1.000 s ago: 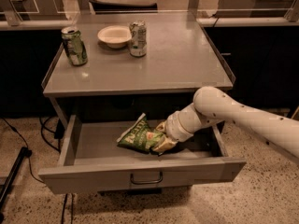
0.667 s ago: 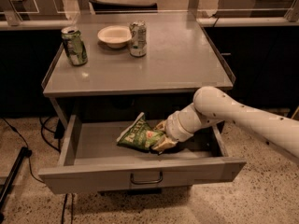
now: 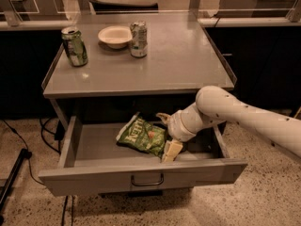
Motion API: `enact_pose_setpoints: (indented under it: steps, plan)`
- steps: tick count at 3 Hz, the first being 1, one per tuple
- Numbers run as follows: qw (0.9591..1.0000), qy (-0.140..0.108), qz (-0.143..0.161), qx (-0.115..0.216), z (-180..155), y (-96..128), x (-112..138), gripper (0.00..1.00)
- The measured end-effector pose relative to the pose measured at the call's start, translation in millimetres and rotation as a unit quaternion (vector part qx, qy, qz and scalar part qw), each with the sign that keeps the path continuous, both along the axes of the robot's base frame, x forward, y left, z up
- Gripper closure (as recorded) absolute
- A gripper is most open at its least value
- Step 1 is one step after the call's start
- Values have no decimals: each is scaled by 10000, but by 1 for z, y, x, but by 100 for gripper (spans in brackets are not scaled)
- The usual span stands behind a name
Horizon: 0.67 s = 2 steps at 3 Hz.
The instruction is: Place green jalapeno chip bag into top drawer
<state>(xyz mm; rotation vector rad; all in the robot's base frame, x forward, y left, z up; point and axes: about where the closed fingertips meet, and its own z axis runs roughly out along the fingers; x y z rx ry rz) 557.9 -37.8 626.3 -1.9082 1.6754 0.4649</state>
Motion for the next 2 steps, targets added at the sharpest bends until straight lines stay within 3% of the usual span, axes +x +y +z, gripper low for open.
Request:
enact_pose_setpoints:
  steps: [2]
  plan:
    - [9975,-481,-371,-366,42,-28,6,0]
